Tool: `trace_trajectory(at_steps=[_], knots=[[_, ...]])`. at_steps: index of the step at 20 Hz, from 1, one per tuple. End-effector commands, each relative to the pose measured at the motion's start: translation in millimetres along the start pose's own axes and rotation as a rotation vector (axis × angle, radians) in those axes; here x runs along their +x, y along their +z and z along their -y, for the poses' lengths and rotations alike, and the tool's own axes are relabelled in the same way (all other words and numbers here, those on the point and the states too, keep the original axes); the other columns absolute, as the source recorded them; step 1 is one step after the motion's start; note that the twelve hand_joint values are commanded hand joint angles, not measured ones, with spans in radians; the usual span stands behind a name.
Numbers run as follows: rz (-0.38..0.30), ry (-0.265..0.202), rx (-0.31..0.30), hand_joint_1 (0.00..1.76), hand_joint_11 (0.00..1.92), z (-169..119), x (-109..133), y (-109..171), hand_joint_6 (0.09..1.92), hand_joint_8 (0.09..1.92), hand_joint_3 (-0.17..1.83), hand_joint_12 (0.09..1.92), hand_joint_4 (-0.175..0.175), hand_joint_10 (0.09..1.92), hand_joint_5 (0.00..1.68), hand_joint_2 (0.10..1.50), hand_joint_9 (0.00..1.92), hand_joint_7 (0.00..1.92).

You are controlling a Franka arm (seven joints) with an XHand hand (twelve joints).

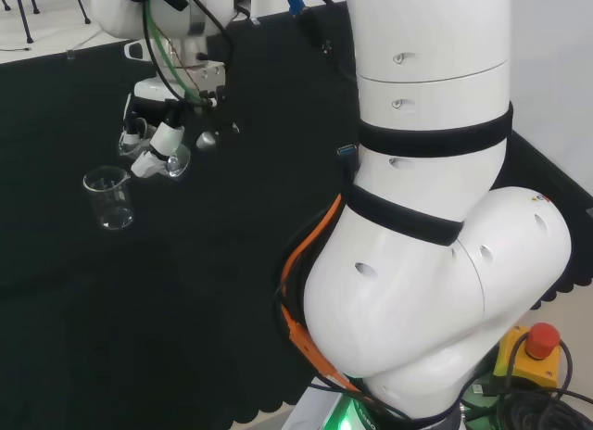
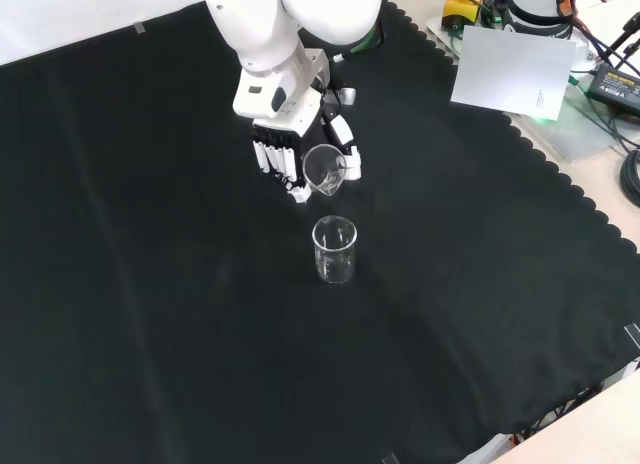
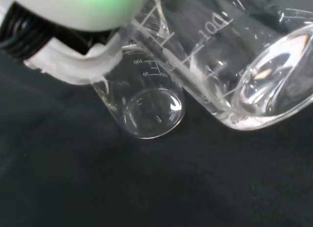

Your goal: Pour the water from the handheld beaker into the one on the table.

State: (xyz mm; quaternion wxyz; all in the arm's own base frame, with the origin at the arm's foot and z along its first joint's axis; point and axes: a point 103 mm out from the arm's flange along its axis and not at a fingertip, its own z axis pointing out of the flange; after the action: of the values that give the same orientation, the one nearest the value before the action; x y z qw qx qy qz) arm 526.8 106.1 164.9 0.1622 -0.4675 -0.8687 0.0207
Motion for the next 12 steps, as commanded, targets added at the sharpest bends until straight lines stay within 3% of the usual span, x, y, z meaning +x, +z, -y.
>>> trace_trajectory(at_steps=[1,12], knots=[[0.088,0.022,0.062,1.18,1.17,-10.5,10.1,-0.9,0.26,0.09,0.63,0.87,0.151,0.10,1.48,0.61,1.65,1.76],[0.201,0.035,0.135,1.17,1.19,-21.6,22.1,-4.5,0.28,0.09,0.64,0.86,0.171,0.10,1.47,0.60,1.66,1.77]])
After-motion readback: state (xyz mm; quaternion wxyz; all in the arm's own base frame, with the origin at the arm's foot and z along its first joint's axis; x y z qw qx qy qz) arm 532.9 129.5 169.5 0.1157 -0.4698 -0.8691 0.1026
